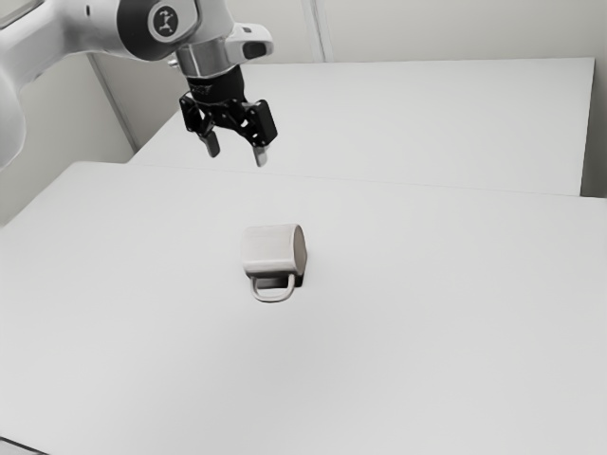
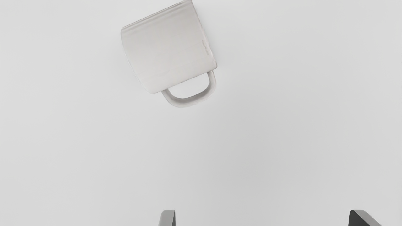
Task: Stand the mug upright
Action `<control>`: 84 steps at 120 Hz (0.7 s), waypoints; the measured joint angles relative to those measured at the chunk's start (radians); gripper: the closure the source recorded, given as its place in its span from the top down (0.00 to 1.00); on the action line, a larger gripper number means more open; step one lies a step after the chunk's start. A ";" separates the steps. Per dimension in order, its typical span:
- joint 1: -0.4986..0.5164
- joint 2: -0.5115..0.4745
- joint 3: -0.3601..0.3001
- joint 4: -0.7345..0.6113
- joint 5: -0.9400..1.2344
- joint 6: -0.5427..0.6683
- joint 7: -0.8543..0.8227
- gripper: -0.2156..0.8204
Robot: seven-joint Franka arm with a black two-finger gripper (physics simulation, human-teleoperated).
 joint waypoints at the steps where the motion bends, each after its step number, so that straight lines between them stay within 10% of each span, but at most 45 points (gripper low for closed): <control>1: 0.000 0.000 0.000 0.000 0.000 0.000 0.000 0.79; 84: 0.126 0.208 0.115 0.116 -0.125 -0.028 0.079 0.79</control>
